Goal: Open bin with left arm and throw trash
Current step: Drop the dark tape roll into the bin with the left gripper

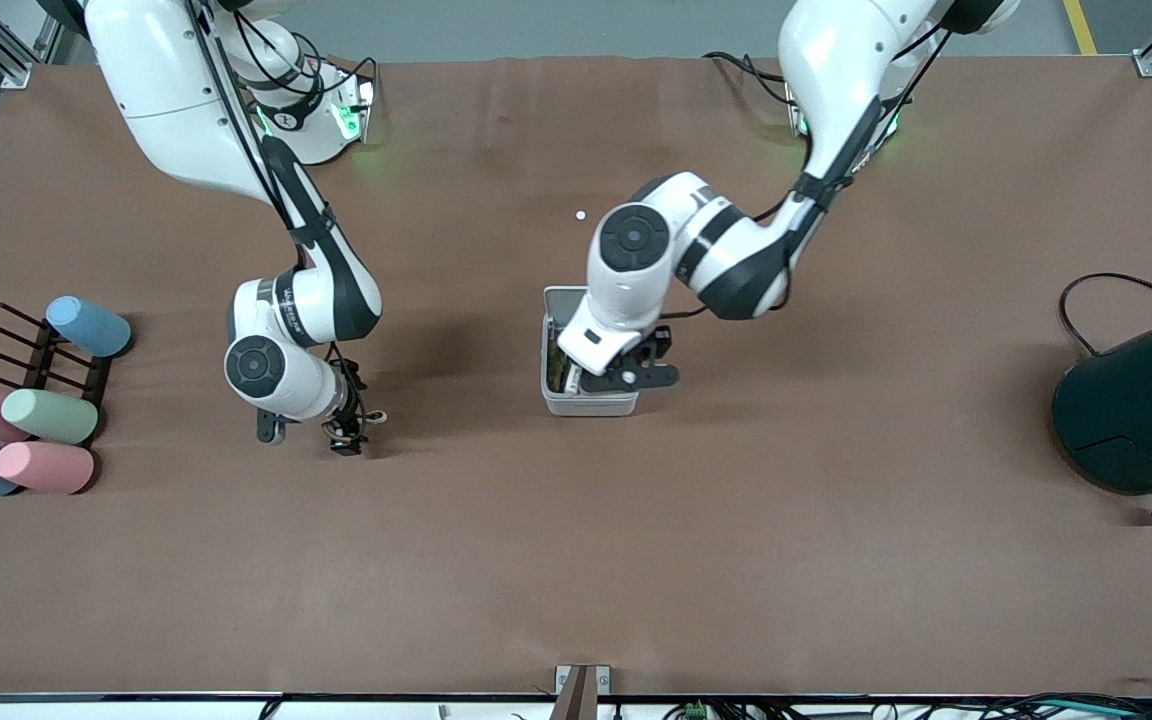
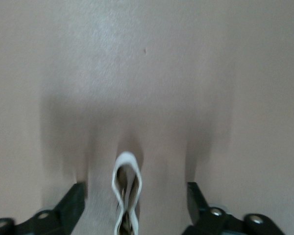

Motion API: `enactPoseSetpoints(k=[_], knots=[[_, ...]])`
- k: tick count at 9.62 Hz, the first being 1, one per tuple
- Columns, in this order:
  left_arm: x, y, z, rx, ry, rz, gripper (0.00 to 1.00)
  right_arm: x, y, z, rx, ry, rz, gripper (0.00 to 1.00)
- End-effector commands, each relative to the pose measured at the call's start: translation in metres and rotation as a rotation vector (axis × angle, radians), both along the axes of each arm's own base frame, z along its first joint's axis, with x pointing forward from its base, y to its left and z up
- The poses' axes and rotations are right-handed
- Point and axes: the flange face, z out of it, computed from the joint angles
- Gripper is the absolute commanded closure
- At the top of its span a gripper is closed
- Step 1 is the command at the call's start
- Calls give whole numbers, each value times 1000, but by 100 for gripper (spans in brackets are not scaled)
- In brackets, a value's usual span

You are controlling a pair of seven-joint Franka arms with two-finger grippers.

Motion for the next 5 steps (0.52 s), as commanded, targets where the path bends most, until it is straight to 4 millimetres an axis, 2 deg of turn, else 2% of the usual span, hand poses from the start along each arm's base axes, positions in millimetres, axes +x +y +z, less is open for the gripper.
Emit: enactPoseSetpoints(k=[1, 2, 4, 5], knots=[[40, 85, 57, 6, 1, -3, 0, 2, 4, 1, -21, -8, -2, 83], [50, 126, 83, 22, 13, -4, 0, 3, 7, 4, -22, -12, -2, 100], [63, 209, 135, 51, 21, -27, 0, 20, 10, 29, -10, -60, -5, 100], [64, 247, 162, 47, 15, -50, 0, 31, 17, 48, 6, -99, -4, 100]])
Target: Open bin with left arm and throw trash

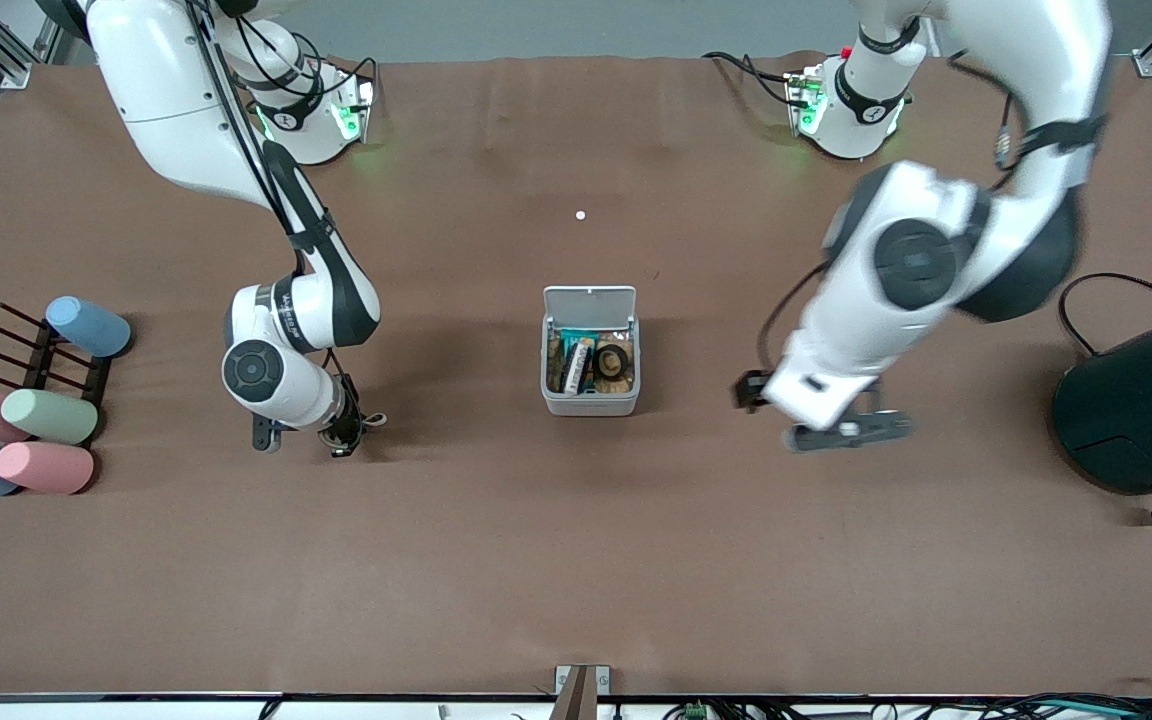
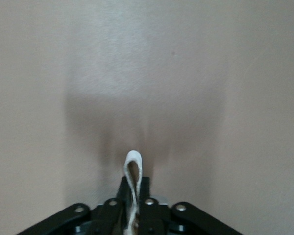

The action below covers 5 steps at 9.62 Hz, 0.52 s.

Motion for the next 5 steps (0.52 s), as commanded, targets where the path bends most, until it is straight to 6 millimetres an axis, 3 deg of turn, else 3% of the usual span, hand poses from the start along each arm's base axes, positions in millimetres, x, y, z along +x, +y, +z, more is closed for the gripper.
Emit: enactPoseSetpoints(k=[1, 2, 3, 4, 5], knots=[[-17, 67, 64, -2, 3, -47, 0, 10, 27, 39, 13, -56, 15, 100], [-28, 102, 94, 9, 5, -58, 0, 10, 60, 68, 35, -103, 31, 100], [-49, 122, 132, 17, -5, -68, 0, 12, 98, 99, 46, -123, 42, 100], [-70, 141, 158, 31, -5, -44, 0, -1, 159, 129, 43, -130, 104, 100], [-86, 149, 166, 39, 0, -39, 0, -10, 197, 151, 58, -173, 163, 100]])
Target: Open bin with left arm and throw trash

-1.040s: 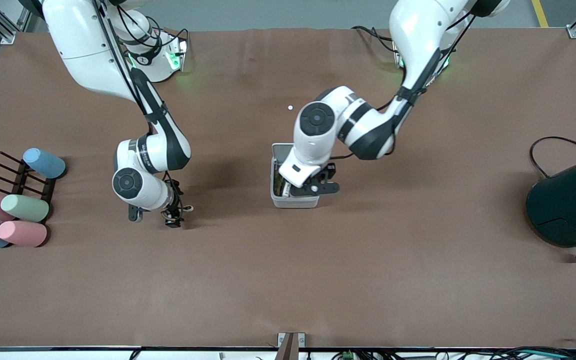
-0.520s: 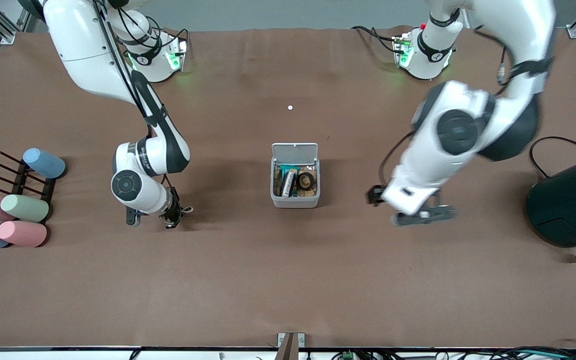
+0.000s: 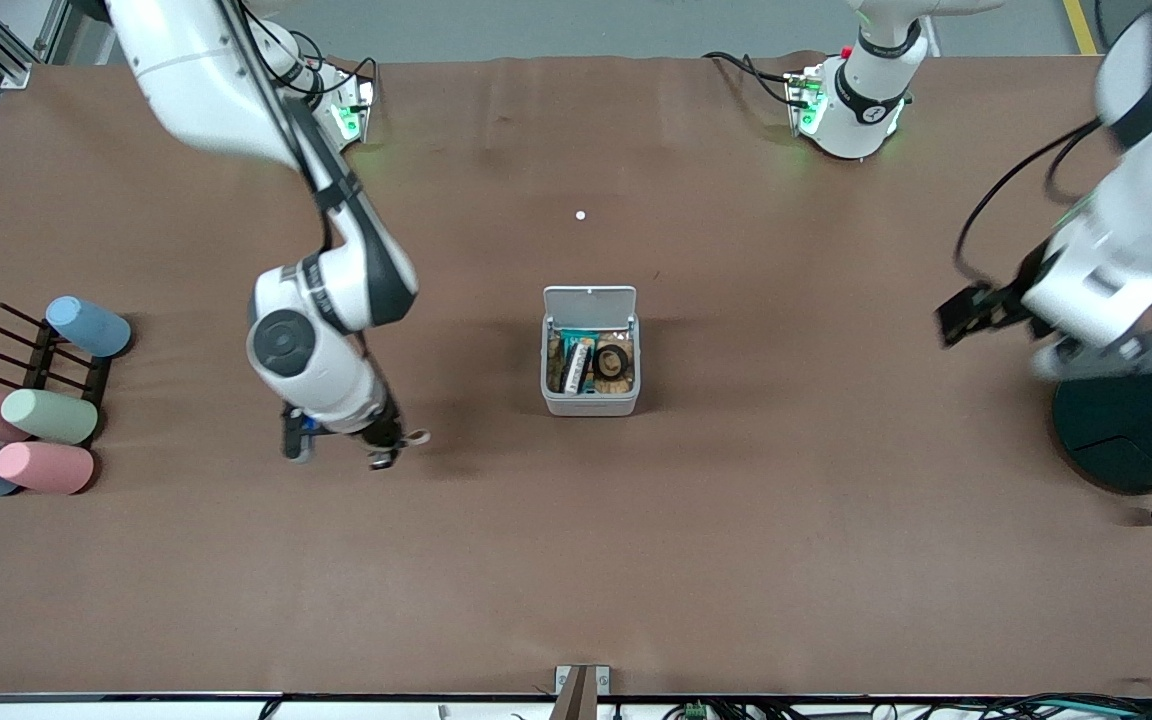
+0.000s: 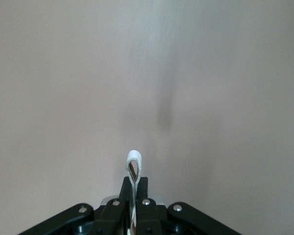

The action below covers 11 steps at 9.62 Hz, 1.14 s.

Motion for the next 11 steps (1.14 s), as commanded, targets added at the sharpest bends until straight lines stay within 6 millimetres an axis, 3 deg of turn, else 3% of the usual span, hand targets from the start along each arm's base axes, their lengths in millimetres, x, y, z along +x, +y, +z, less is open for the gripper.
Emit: enactPoseSetpoints(k=[1, 3, 5, 7, 9, 11], knots=[[-33, 14, 12, 6, 10, -11, 0, -23, 82, 53, 27, -77, 91, 100], [-39, 25, 24, 5, -8, -20, 0, -60, 142, 61, 49, -88, 184, 100], [-42, 31, 29, -4, -11, -28, 0, -97, 180, 52, 40, -69, 255, 100], [-45, 38, 29, -36, 13, -20, 0, -103, 188, 42, 33, -63, 271, 99], [-38, 40, 25, -46, 20, -13, 0, -107, 194, 44, 37, -71, 282, 97], [-31, 44, 23, -47, 20, 6, 0, -106, 194, 40, 25, -76, 296, 85]])
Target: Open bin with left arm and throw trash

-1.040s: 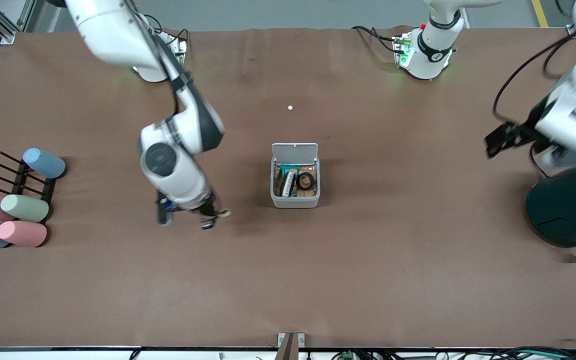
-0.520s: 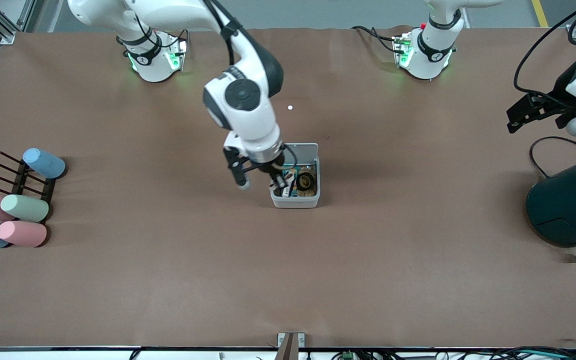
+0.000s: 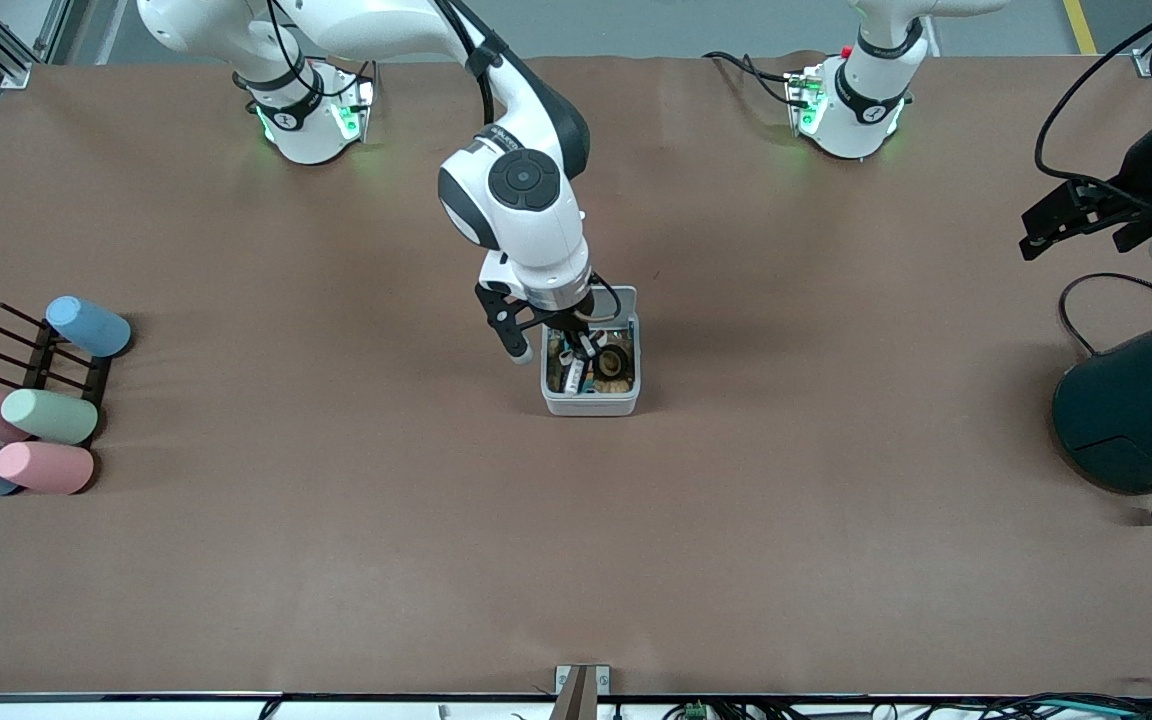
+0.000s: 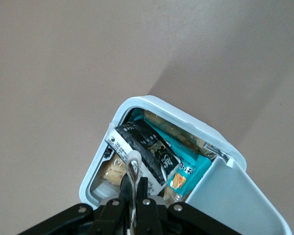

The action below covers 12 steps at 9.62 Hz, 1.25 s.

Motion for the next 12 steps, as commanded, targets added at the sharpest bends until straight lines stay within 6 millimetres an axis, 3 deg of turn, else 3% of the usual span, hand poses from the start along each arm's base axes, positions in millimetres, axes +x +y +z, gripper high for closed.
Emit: enactPoseSetpoints(k=[1, 4, 7, 8, 9, 10, 12], knots=[[6, 5, -2, -16, 10, -1, 0, 0, 2, -2, -17, -19, 23, 77], [13, 41, -7, -19, 16, -33, 0, -6, 8, -2, -21, -19, 38, 74], [13, 43, -7, -18, 16, -14, 0, 2, 1, 3, -16, -24, 13, 71], [13, 45, -7, -16, 16, -10, 0, 17, -14, 13, -12, -36, -6, 71], [13, 45, -7, -16, 16, -10, 0, 44, -43, 26, -9, -46, -55, 63], [13, 44, -7, -16, 16, -10, 0, 63, -79, 52, -29, -30, -82, 61], [13, 44, -7, -14, 16, -10, 0, 97, -174, 105, -49, 12, -91, 60]])
